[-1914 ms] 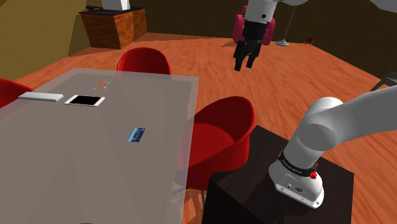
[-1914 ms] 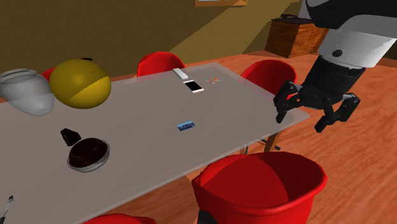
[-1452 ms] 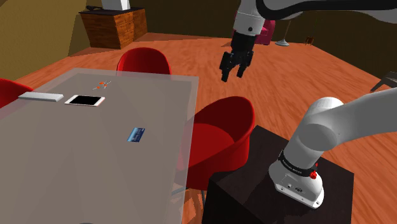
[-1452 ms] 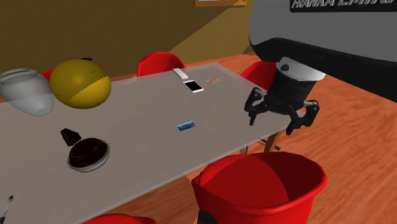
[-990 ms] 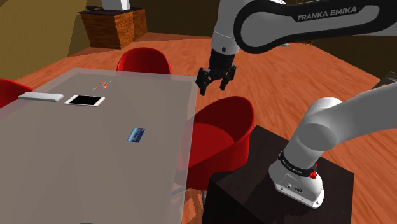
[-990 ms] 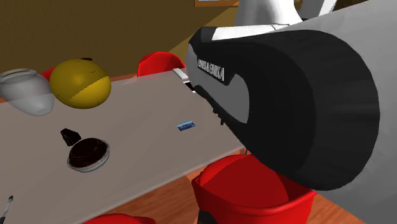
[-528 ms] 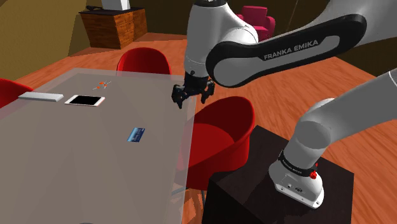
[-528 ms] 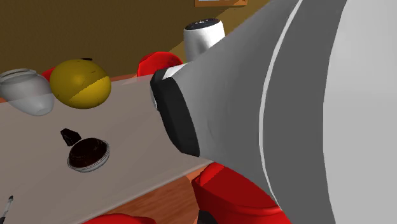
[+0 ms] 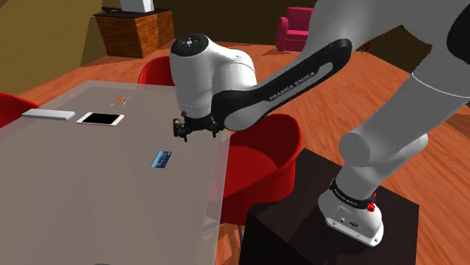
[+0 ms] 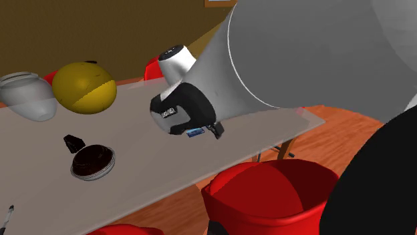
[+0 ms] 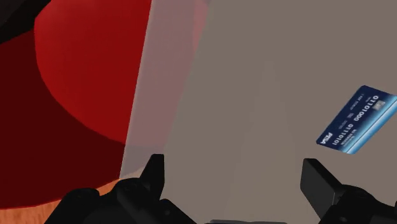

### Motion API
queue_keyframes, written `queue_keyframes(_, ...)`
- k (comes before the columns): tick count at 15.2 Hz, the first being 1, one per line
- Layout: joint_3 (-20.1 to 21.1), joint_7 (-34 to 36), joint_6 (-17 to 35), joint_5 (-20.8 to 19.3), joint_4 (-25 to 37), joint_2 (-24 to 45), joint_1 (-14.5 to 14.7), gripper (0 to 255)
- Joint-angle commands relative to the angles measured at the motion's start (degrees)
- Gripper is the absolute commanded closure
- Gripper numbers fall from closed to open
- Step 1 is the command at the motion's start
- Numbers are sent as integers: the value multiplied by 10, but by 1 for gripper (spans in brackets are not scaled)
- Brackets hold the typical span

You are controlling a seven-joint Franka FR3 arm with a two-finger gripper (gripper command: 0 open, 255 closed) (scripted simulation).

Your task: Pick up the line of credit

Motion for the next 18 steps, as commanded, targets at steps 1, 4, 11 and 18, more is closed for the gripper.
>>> queue_keyframes(1,89,193,-79,-236,63,190,-38,0)
queue_keyframes(4,-49,287,-150,-341,147,296,139,0)
queue_keyframes(11,-193,380,-272,-466,368,481,346,0)
queue_keyframes(18,-220,404,-265,-494,392,524,373,0)
